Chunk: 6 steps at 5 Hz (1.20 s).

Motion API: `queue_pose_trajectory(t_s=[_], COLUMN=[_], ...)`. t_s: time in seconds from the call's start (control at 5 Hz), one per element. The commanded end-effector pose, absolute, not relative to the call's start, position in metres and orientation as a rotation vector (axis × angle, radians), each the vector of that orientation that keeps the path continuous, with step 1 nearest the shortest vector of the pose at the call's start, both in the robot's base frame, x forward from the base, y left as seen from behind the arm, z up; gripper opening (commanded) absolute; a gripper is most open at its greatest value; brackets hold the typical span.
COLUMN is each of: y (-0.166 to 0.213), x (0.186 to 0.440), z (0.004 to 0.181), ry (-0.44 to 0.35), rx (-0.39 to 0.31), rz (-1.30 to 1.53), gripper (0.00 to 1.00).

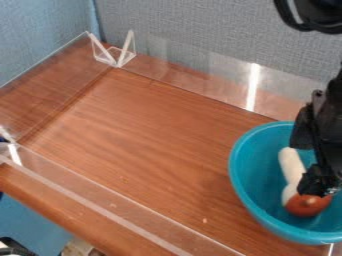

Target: Put the mushroom in the blue bowl

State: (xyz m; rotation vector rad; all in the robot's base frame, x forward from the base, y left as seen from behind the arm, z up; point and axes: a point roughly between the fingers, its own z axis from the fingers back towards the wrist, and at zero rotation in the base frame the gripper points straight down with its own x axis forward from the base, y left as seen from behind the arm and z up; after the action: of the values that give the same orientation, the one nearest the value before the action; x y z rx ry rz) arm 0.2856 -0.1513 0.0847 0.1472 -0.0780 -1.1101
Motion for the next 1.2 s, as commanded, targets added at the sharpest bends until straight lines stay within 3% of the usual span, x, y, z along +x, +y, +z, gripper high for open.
queue_pose_trajectory(t_s=[0.0,1.0], y=[-0.1466,-0.1383], x=[0.2901,0.2904], z=[0.1007,0.0953], ry=[-0.130,-0.121], rx=[0.143,0.123], rz=[-1.060,-0.983], gripper=[1.00,1.00])
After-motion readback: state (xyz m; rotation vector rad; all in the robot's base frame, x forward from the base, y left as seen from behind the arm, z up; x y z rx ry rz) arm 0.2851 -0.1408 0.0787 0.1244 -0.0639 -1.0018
